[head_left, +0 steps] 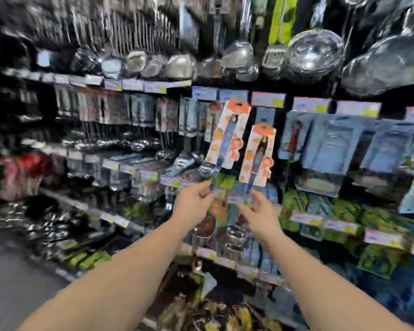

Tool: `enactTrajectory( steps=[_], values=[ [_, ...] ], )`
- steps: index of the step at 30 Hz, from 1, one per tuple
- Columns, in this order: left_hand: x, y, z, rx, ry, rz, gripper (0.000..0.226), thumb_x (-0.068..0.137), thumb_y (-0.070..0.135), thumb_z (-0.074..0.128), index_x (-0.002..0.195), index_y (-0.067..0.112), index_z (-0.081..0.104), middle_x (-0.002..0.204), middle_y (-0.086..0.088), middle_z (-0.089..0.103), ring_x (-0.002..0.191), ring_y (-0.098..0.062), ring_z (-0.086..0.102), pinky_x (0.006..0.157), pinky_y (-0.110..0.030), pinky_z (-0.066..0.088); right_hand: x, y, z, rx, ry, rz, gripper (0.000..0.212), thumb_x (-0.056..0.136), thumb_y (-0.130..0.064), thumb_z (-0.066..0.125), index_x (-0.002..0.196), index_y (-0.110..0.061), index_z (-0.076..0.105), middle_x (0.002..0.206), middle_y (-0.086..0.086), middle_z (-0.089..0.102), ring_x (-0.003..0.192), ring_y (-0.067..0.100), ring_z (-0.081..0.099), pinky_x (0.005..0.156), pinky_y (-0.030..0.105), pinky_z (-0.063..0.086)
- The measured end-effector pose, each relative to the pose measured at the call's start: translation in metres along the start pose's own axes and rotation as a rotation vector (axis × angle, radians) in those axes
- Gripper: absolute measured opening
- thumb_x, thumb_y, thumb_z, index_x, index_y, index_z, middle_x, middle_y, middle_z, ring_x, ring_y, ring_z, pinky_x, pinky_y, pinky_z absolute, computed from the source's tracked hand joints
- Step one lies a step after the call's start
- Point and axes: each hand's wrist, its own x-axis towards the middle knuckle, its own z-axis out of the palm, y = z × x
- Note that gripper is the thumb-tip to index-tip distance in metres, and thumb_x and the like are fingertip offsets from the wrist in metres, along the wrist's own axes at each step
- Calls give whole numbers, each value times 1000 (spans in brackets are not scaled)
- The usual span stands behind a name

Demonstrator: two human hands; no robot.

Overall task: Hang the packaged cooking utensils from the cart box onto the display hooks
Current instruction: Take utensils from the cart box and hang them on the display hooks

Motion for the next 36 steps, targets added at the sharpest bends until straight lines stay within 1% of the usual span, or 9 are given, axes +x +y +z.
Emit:
enactTrajectory(
  steps=[2, 6, 13, 18, 22, 24, 27, 31, 36],
  values=[
    [17, -32, -45, 23, 21, -19, 43, 88, 29, 64, 128, 16, 58, 107, -8, 69, 92, -18, 63, 74, -18, 41, 15, -21, 56, 23, -11, -34, 60, 92, -26, 63, 145, -20, 35, 108, 19, 68, 92, 36, 67, 75, 49, 56],
    [48, -94, -135, 58, 125, -47, 42, 88, 29, 64, 127, 17, 59, 110, -8, 68, 96, -21, 62, 76, -24, 42, 39, -59, 159, 56, -74, -72, 48, 91, -24, 64, 135, -22, 44, 78, 5, 60, 53, 14, 51, 44, 16, 40],
    [103, -173, -227, 153, 229, -118, 41, 90, 35, 60, 129, 24, 57, 93, 5, 66, 77, -14, 59, 65, -28, 47, 76, -99, 278, 70, -198, -54, 56, 92, -24, 63, 141, -23, 38, 93, 7, 68, 63, 12, 56, 52, 21, 41],
    [156, -220, -240, 90, 253, -170, 45, 90, 32, 60, 133, 20, 54, 96, -4, 65, 78, -17, 57, 64, -26, 42, 126, -116, 324, 23, -241, -23, 57, 95, -19, 58, 145, -20, 32, 105, 11, 64, 58, 11, 55, 38, 16, 42],
    [194, -244, -236, 76, 245, -181, 36, 90, 28, 61, 124, 18, 61, 78, 4, 60, 71, -19, 55, 66, -36, 49, 168, -116, 351, 3, -233, -1, 55, 94, -21, 59, 143, -24, 35, 114, 12, 62, 90, 29, 67, 66, 42, 60],
    [219, -254, -235, 45, 251, -205, 37, 89, 27, 62, 126, 20, 60, 82, 3, 63, 73, -20, 59, 70, -38, 50, 196, -118, 365, -27, -238, -7, 48, 94, -22, 60, 138, -25, 41, 99, 6, 63, 83, 29, 66, 72, 52, 58],
    [255, -267, -236, 68, 247, -206, 40, 89, 29, 61, 128, 23, 58, 87, 2, 66, 87, -23, 63, 76, -35, 51, 234, -124, 388, -45, -238, -62, 42, 93, -24, 61, 132, -26, 46, 73, -4, 55, 64, 18, 55, 65, 43, 55],
    [298, -280, -230, 13, 247, -193, 34, 90, 24, 61, 124, 21, 62, 71, 1, 61, 72, -18, 57, 64, -31, 45, 271, -132, 409, -73, -193, -92, 35, 92, -28, 61, 125, -27, 51, 78, -2, 59, 65, 14, 52, 60, 29, 41],
    [345, -294, -212, -29, 166, -150, 44, 88, 29, 62, 131, 20, 56, 115, 0, 67, 98, -13, 61, 82, -25, 46, 310, -134, 410, -23, -78, -71, 39, 93, -24, 60, 130, -27, 49, 85, -3, 61, 64, 7, 52, 52, 18, 38]
  ],
)
